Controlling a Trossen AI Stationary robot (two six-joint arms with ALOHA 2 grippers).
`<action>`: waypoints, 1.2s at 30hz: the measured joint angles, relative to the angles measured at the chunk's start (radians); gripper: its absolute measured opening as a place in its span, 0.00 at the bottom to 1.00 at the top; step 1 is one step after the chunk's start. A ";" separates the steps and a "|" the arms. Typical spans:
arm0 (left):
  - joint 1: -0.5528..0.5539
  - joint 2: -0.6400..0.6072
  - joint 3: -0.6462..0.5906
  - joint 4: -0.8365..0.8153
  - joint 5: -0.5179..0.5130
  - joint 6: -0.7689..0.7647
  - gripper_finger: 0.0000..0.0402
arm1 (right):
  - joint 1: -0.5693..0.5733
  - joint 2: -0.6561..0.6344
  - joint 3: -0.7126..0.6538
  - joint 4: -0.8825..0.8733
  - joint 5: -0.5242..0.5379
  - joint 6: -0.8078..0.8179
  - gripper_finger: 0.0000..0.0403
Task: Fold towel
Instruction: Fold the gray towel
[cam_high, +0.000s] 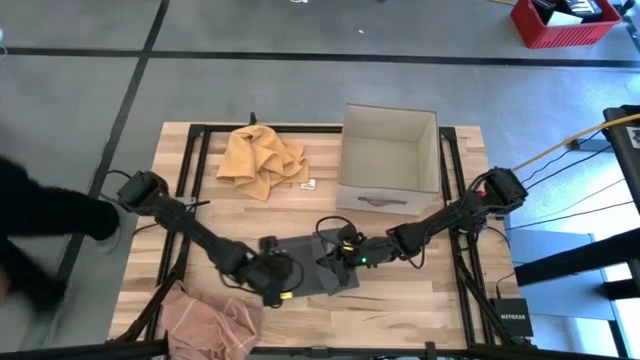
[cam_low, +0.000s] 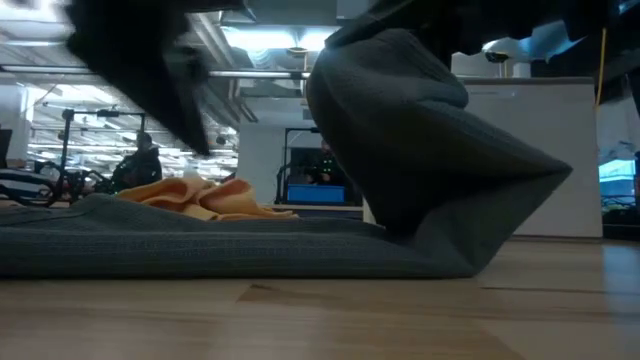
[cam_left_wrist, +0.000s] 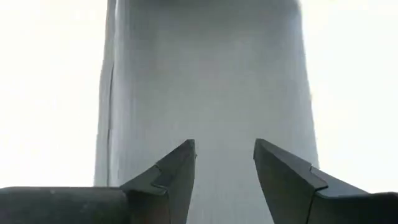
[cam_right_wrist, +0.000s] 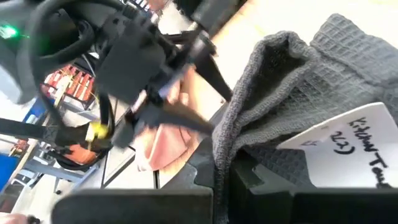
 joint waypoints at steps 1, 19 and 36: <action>-0.016 -0.007 -0.012 -0.027 -0.002 -0.039 0.40 | 0.000 0.000 0.000 0.004 0.000 0.001 0.03; -0.002 0.080 -0.190 0.263 -0.019 -0.057 0.40 | -0.068 0.243 0.224 0.025 -0.057 0.039 0.03; -0.003 0.063 -0.190 0.263 -0.018 -0.055 0.40 | -0.072 0.325 0.262 0.025 -0.053 0.136 0.09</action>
